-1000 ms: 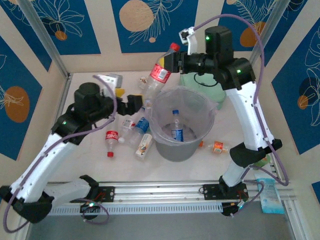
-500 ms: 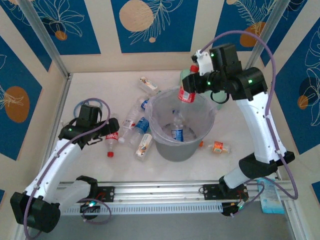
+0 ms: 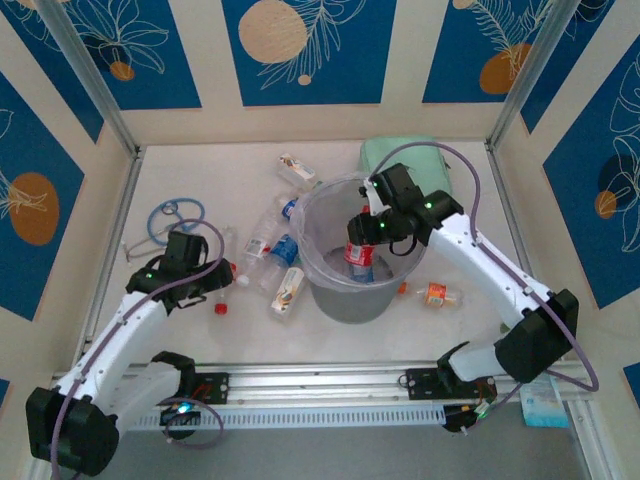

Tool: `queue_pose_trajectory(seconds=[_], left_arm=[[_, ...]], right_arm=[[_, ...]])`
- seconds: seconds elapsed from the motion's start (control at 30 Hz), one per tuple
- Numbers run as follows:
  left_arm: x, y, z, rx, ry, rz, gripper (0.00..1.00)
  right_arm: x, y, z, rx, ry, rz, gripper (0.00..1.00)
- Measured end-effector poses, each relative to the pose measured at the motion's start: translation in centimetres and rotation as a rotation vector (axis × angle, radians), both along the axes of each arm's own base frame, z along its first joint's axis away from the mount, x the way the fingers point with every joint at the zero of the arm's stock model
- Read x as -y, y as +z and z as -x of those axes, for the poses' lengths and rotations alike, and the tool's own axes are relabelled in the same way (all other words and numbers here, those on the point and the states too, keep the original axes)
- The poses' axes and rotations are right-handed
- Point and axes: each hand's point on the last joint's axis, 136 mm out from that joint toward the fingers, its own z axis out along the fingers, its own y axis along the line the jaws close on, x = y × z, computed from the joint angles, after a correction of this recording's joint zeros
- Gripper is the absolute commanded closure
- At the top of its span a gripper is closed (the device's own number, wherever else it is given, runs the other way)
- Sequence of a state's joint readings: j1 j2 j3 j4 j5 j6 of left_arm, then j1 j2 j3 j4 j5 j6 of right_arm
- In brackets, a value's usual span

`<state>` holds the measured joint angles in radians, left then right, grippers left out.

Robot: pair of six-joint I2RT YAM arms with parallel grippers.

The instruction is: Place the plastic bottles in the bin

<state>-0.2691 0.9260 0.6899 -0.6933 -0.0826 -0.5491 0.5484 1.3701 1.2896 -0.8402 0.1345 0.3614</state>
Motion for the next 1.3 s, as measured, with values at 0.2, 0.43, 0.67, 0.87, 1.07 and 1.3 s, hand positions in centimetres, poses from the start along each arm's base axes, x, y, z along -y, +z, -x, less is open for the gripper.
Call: queue_pose_trajectory(seconds=[0.2, 0.43, 0.67, 0.87, 1.07, 1.3], left_arm=[[-0.1, -0.9, -0.5, -0.010, 0.012, -0.014, 0.29], [-0.1, -1.3, -0.9, 0.000, 0.013, -0.012, 0.31], [-0.1, -1.9, -0.6, -0.014, 0.026, -0.009, 0.32], [-0.1, -2.4, -0.6, -0.023, 0.034, -0.003, 0.28], [-0.2, -2.6, -0.4, -0.032, 0.041, -0.003, 0.29], [0.1, -3.0, -0.1, -0.049, 0.045, 0.021, 0.23]], right_arm=[[-0.3, -1.5, -0.5, 0.009, -0.032, -0.047, 0.69], [-0.4, -0.8, -0.5, 0.007, -0.033, -0.056, 0.34], [0.2, 4.0, -0.2, 0.049, -0.038, -0.061, 0.25], [1.1, 8.0, 1.0, 0.103, -0.038, -0.083, 0.17], [1.6, 11.4, 1.0, 0.158, -0.043, -0.105, 0.03], [3.6, 15.5, -0.1, 0.256, -0.121, -0.162, 0.01]])
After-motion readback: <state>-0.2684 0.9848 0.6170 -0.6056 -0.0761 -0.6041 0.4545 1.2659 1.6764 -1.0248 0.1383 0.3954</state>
